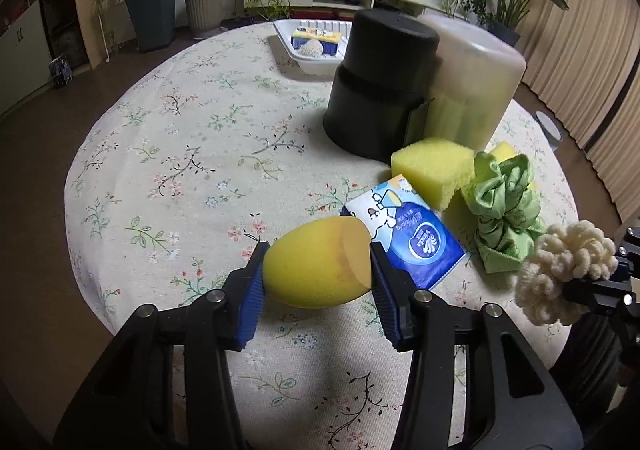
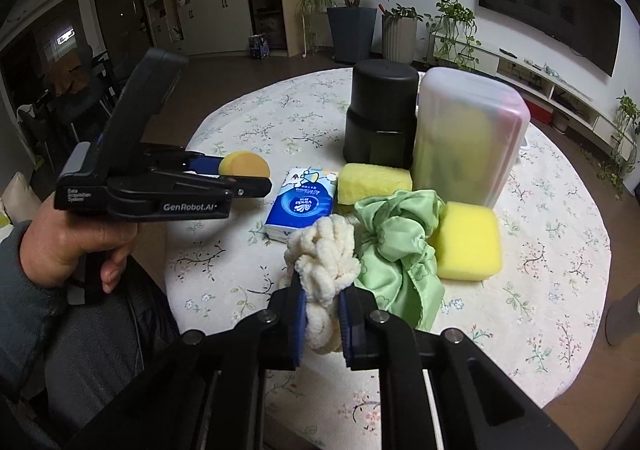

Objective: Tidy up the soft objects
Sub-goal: 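Carry the egg sponge and scrunchie over the white tray and open both tools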

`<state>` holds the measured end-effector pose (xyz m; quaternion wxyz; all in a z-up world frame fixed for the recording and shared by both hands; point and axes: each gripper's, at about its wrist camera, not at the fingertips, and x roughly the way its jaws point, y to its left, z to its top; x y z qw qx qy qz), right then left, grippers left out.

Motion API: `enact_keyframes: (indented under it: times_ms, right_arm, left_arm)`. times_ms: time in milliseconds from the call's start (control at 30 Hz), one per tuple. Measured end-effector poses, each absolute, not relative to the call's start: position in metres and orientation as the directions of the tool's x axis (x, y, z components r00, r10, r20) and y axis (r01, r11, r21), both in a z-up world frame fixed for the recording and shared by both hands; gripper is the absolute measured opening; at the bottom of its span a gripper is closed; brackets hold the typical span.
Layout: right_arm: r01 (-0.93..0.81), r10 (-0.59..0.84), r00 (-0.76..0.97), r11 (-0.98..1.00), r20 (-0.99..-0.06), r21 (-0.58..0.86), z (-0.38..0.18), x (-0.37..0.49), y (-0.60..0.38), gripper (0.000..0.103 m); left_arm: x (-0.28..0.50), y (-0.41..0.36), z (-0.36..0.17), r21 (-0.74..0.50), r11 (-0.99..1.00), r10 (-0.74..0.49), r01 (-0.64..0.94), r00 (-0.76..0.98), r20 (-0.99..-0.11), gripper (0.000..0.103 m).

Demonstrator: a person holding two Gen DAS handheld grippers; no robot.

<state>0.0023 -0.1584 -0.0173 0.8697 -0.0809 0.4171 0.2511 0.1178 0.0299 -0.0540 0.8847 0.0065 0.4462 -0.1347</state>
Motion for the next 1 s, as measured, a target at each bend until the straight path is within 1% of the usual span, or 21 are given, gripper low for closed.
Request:
enact_keyframes:
  times_ms: [167,267,500,633,800,900,1000]
  right_arm:
    - [-0.493,0.404,0.538,0.863,-0.740,0.113,0.003,-0.005,-0.179,0.015]
    - [-0.480,0.414,0.553,0.868,-0.724,0.129,0.014,-0.004,-0.193,0.015]
    - [-0.446,0.391,0.571,0.886,-0.722,0.127,0.017,-0.002,-0.217,0.015]
    - [-0.396,0.351,0.598,0.911,-0.721,0.116,0.019,0.005,-0.243,0.015]
    - [-0.324,0.290,0.645,0.942,-0.707,0.091,0.030,0.021,-0.282,0.015]
    - [-0.289,0.242,0.678,0.956,-0.694,0.051,0.042,0.041,-0.306,0.015]
    - [-0.263,0.205,0.706,0.965,-0.678,0.017,0.056,0.075,-0.328,0.015]
  left_arm:
    - [0.107,0.037,-0.044,-0.135,0.964,-0.248,0.230,0.588,-0.769,0.044]
    - [0.102,0.037,-0.039,-0.131,0.965,-0.245,0.229,0.591,-0.769,0.045]
    - [0.088,0.032,-0.031,-0.137,0.959,-0.260,0.249,0.578,-0.774,0.045]
    - [0.087,0.031,-0.012,-0.148,0.953,-0.283,0.265,0.596,-0.751,0.045]
    - [0.111,0.030,0.025,-0.114,0.949,-0.283,0.293,0.640,-0.714,0.045]
    - [0.143,0.026,0.054,-0.067,0.944,-0.278,0.322,0.671,-0.687,0.045]
    - [0.185,0.023,0.073,-0.043,0.940,-0.276,0.339,0.678,-0.681,0.045]
